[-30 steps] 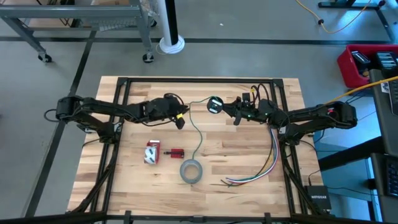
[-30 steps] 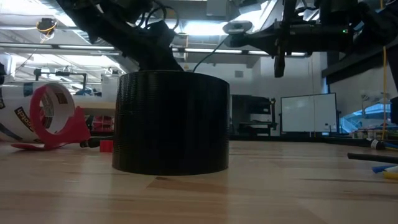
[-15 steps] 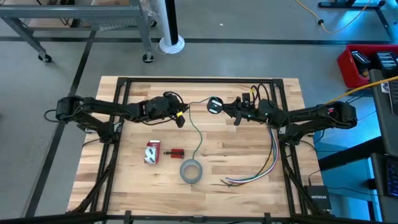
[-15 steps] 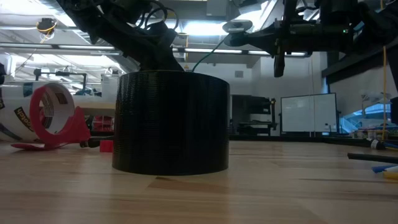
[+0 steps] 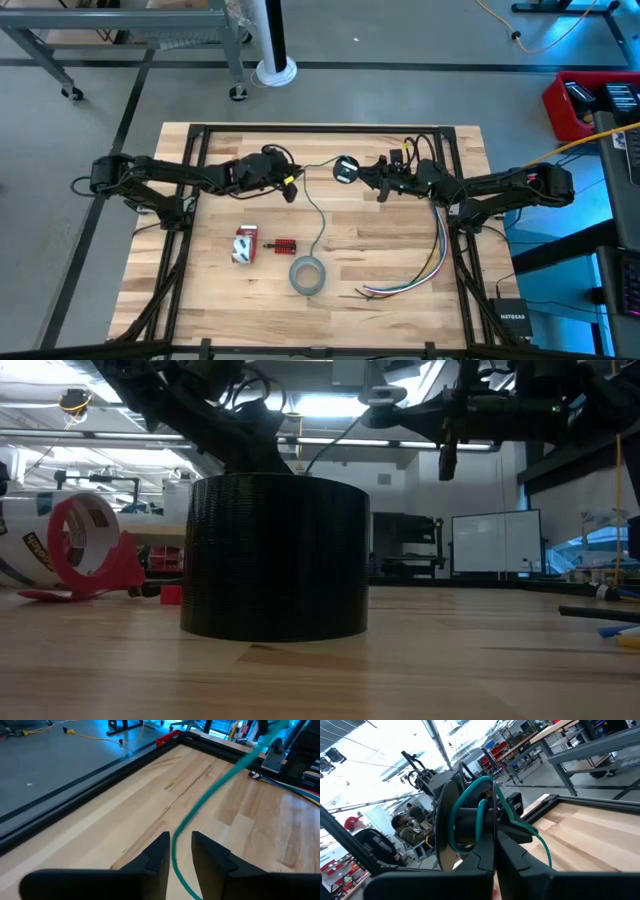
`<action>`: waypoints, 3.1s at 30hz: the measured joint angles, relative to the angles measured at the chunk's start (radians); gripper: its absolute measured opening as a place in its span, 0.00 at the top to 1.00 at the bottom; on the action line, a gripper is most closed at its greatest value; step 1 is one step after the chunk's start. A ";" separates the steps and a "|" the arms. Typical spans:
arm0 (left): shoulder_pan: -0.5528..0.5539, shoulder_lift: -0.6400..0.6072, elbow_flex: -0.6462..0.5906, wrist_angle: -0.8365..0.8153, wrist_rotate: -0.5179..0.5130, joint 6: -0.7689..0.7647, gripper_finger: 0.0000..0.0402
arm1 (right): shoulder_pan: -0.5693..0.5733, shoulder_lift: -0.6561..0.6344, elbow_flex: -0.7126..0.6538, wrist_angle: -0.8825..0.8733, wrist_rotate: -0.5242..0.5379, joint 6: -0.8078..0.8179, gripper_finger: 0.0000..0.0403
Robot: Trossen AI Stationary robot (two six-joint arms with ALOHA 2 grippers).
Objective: Coil cords
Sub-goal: Coil the green wire onto the spool
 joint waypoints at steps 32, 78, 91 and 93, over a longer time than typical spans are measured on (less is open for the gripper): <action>0.001 0.067 0.001 0.106 0.006 0.007 0.65 | 0.000 0.000 0.000 0.007 0.000 0.000 0.99; -0.002 0.087 0.001 0.060 0.006 -0.089 0.98 | 0.000 0.000 0.000 0.008 0.029 0.000 0.99; -0.029 0.087 0.001 0.060 0.006 -0.094 1.00 | 0.000 0.000 0.000 0.013 0.030 0.000 0.99; -0.029 0.087 0.001 0.060 0.006 -0.100 1.00 | 0.000 0.000 0.000 0.014 0.030 0.000 0.99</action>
